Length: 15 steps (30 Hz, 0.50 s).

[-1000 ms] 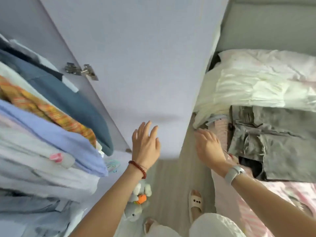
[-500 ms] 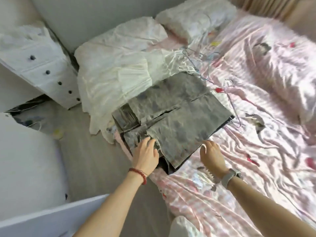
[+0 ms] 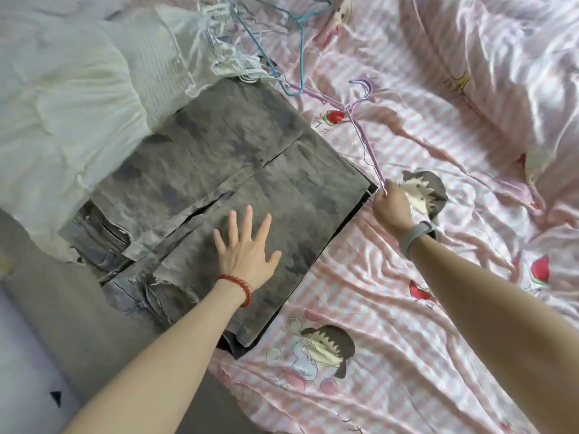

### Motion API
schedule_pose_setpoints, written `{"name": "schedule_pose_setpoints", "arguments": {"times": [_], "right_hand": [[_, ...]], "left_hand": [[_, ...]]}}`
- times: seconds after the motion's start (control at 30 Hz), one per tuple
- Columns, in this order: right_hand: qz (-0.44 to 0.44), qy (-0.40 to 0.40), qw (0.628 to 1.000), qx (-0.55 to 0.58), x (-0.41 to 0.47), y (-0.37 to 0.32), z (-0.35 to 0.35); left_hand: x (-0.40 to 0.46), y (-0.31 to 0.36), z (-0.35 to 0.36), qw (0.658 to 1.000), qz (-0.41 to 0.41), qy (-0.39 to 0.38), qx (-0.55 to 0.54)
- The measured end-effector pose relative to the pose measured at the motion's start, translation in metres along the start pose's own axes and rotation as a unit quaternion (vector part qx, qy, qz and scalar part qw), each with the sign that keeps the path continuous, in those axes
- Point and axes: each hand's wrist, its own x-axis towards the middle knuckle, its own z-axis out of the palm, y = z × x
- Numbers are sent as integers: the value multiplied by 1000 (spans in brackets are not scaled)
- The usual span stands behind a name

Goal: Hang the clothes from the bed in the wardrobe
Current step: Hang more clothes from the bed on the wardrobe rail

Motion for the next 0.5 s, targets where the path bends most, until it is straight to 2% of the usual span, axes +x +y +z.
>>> {"name": "schedule_pose_setpoints", "arguments": {"times": [0.17,0.5], "right_hand": [[52,-20,998,-21,41,-1,9],[42,1,995,91,57,-17,10]], "left_hand": [[16,-7,16,999,-9,-49,13],[18,-1,12,997,-23,-70,7]]}}
